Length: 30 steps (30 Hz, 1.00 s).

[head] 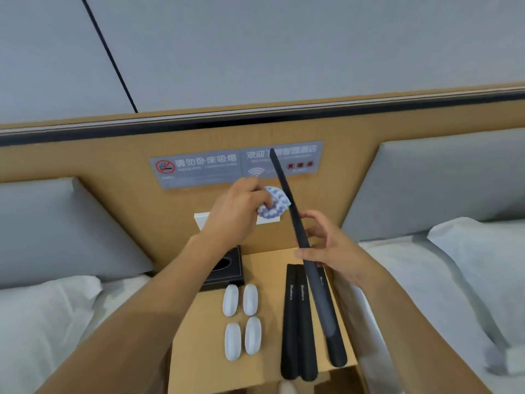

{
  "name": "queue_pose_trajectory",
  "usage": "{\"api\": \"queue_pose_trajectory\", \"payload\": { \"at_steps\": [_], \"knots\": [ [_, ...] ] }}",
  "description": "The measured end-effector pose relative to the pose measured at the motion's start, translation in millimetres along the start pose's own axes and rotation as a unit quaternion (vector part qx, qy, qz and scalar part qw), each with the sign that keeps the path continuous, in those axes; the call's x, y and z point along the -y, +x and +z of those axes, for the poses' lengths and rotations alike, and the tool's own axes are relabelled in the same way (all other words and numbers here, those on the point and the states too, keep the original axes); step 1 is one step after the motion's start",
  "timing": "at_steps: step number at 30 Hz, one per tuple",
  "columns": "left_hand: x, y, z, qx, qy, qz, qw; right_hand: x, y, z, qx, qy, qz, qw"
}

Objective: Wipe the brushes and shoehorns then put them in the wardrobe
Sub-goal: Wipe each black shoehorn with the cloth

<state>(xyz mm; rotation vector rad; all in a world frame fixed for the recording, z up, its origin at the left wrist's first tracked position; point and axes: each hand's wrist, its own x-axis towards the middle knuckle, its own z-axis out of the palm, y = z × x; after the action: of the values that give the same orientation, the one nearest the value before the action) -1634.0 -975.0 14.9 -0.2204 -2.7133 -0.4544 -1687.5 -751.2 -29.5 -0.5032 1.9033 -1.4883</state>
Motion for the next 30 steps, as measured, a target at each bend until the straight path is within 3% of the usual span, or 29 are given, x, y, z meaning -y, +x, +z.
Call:
{"api": "queue_pose_trajectory", "payload": {
  "at_steps": [9, 17, 30],
  "knots": [
    [20.6, -35.0, 66.6, 0.043, -0.037, -0.096, 0.994, -121.4, 23.2, 21.2, -0.076, -0.059, 0.193, 0.977],
    [44.3, -64.6, 114.5, 0.044, -0.062, -0.191, 0.979, -212.7, 83.4, 73.0, -0.09, -0.075, 0.326, 0.938],
    [84.6, -126.3, 170.1, 0.079, -0.083, -0.239, 0.964, -301.7, 152.3, 117.7, -0.065, -0.185, 0.397, 0.896]
  ]
}}
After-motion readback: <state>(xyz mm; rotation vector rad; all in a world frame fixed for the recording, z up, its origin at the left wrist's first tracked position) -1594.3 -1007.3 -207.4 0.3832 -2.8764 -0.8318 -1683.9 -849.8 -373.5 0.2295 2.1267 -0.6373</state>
